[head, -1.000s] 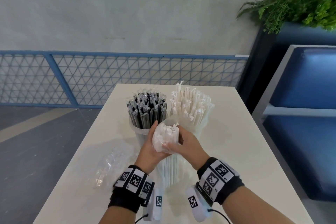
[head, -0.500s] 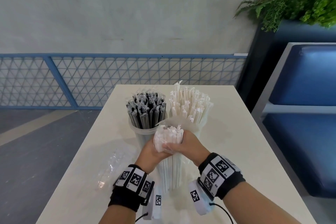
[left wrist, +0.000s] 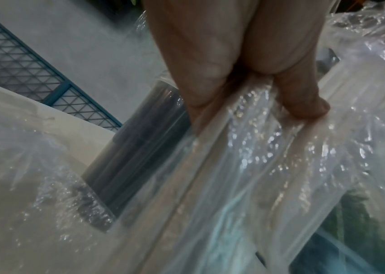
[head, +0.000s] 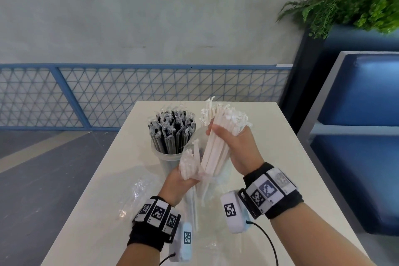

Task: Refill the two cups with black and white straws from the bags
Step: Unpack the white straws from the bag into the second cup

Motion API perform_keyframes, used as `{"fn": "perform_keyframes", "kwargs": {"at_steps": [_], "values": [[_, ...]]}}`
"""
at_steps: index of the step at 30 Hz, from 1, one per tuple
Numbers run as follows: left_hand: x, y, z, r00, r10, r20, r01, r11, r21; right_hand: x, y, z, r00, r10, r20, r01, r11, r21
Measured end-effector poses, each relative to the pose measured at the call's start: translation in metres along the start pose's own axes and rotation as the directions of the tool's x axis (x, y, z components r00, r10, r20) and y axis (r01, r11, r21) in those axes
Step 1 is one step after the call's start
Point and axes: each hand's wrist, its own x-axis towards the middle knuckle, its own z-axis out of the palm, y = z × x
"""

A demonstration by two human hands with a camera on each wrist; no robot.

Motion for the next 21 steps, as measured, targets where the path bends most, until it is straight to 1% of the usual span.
{"fn": "perform_keyframes", "kwargs": {"at_steps": [2, 4, 7, 8, 10, 11, 13, 15, 17, 19, 21], "values": [[-0.001, 0.004, 0.002, 1.000, 0.022, -0.011, -0.022, 1.000, -0.022, 0.003, -0.006, 0.000, 0.999, -0.019, -0.048, 0.022, 0.999, 0.046], [-0.003, 0.005, 0.004, 0.999, 0.046, -0.025, -0.047, 0.998, -0.033, 0.001, -0.006, 0.000, 0.999, -0.023, -0.037, 0.024, 0.999, 0.030], [-0.003, 0.002, 0.008, 0.996, 0.079, -0.046, -0.081, 0.996, -0.039, -0.010, 0.005, 0.001, 1.000, 0.024, 0.019, -0.023, 0.997, -0.068], [-0.003, 0.001, 0.009, 0.995, 0.085, -0.047, -0.087, 0.996, -0.030, -0.014, 0.009, 0.002, 0.999, 0.034, 0.020, -0.032, 0.993, -0.110], [-0.003, 0.002, 0.011, 0.995, 0.090, -0.043, -0.091, 0.996, -0.020, -0.017, 0.010, 0.003, 1.000, 0.015, -0.011, -0.017, 0.984, -0.175], [-0.002, 0.002, 0.011, 0.996, 0.080, -0.035, -0.082, 0.996, -0.043, -0.016, 0.007, 0.003, 0.999, -0.013, -0.038, 0.005, 0.981, -0.195], [0.000, 0.002, 0.006, 0.998, 0.038, -0.059, -0.043, 0.995, -0.087, -0.008, -0.006, -0.001, 0.990, -0.093, -0.110, 0.070, 0.978, -0.197], [0.001, -0.001, -0.001, 0.995, 0.002, -0.101, -0.018, 0.986, -0.165, 0.005, -0.022, -0.009, 0.963, -0.139, -0.231, 0.116, 0.987, -0.108], [0.001, -0.004, -0.005, 0.986, -0.026, -0.166, -0.007, 0.980, -0.197, 0.017, -0.036, -0.018, 0.933, -0.151, -0.328, 0.140, 0.988, -0.058], [0.001, -0.006, -0.007, 0.970, -0.029, -0.240, -0.017, 0.982, -0.186, 0.027, -0.045, -0.027, 0.910, -0.148, -0.386, 0.143, 0.989, -0.043], [0.000, -0.004, -0.007, 0.954, -0.009, -0.300, -0.039, 0.987, -0.156, 0.036, -0.050, -0.033, 0.890, -0.117, -0.440, 0.145, 0.989, 0.031]]}}
